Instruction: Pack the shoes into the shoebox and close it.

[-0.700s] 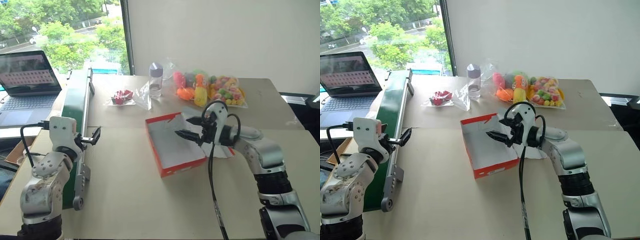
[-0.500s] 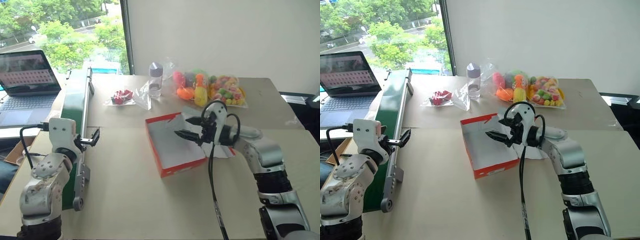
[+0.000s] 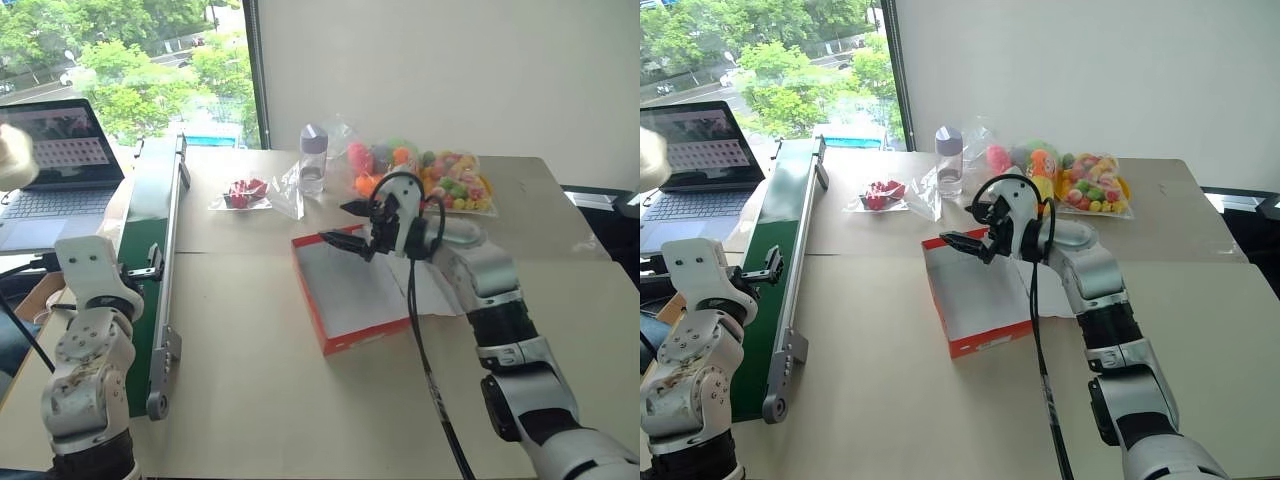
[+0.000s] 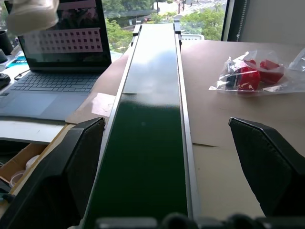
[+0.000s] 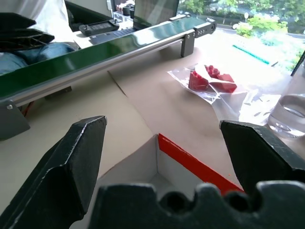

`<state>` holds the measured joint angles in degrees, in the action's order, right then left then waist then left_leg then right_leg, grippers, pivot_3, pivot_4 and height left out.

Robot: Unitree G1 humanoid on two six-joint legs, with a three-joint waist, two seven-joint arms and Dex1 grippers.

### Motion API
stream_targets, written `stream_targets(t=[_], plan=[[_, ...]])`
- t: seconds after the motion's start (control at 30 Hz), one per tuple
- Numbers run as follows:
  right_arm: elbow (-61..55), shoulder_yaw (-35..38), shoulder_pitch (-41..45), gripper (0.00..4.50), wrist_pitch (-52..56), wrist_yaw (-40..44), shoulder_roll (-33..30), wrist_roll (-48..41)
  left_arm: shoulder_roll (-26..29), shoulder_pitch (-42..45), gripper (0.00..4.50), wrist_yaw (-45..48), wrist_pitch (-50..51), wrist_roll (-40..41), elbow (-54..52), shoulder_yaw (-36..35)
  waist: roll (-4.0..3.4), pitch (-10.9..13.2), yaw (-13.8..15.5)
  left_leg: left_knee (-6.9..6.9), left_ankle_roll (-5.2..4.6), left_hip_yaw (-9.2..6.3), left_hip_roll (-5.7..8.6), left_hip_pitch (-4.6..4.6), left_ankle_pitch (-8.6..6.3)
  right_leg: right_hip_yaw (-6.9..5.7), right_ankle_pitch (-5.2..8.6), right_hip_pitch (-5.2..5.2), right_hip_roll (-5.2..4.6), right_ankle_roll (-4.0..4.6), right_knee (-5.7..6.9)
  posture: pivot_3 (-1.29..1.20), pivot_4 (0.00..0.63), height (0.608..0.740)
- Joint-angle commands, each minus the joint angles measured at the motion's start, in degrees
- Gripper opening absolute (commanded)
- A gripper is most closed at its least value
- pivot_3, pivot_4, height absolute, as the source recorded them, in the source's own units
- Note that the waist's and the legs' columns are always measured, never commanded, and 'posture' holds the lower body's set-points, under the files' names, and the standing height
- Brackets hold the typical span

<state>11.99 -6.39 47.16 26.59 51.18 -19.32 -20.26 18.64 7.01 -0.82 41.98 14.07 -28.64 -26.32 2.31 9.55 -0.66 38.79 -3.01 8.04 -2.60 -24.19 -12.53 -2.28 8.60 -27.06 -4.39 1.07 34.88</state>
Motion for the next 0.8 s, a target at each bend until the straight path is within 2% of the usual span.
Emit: stream_targets(t=[0.03, 0.33, 0.5, 0.6, 0.8], plan=[[-0.11, 1.61, 2.24, 4.5, 0.42, 2.25, 0.76, -2.54, -0.81, 2.24, 4.46, -0.91, -3.11, 0.2, -0.72, -0.73, 0.0, 0.0, 0.01, 0.0, 0.0, -0.01, 0.0, 0.0, 0.0, -0.01, -0.01, 0.01, 0.0, 0.01, 0.0, 0.0, 0.15, 0.74], [-0.56, -0.12, 3.36, 4.5, 0.37, 1.47, 2.74, -0.78, 0.39, 5.6, 4.46, -3.37, 0.83, -1.14, 2.62, -1.44, 0.0, 0.0, -0.3, 0.0, 0.01, -0.01, -0.02, 0.01, 0.0, -0.02, -0.12, 0.0, 0.02, -0.07, 0.04, 0.0, 0.15, 0.74], [0.38, -3.3, 3.94, 4.5, -2.09, 3.9, 0.05, 2.94, 0.72, 3.56, 4.46, -1.35, 2.74, 0.06, 1.14, -0.53, 0.0, 0.0, -0.22, -0.01, 0.02, -0.01, -0.01, 0.0, 0.0, -0.04, -0.21, -0.01, 0.01, -0.23, 0.04, 0.0, 0.15, 0.74], [5.13, -3.16, 6.16, 4.5, -3.91, 1.65, -0.9, 6.25, 0.53, 1.12, 4.46, -0.4, 2.57, 0.49, -0.3, -1.35, 0.0, 0.0, -0.26, 0.0, 0.03, 0.01, -0.01, 0.0, 0.0, -0.02, -0.06, -0.03, -0.01, 0.01, 0.02, 0.0, 0.15, 0.74], [10.63, -2.24, 6.68, 4.5, -2.73, -4.24, 1.12, 8.77, -0.65, -1.38, 4.46, 0.03, 2.01, 2.47, -2.36, -3.38, 0.0, 0.0, -0.23, -0.05, 0.05, 0.0, -0.06, -0.01, -0.01, -0.03, -0.06, -0.07, 0.0, 0.15, 0.02, 0.0, 0.15, 0.74]])
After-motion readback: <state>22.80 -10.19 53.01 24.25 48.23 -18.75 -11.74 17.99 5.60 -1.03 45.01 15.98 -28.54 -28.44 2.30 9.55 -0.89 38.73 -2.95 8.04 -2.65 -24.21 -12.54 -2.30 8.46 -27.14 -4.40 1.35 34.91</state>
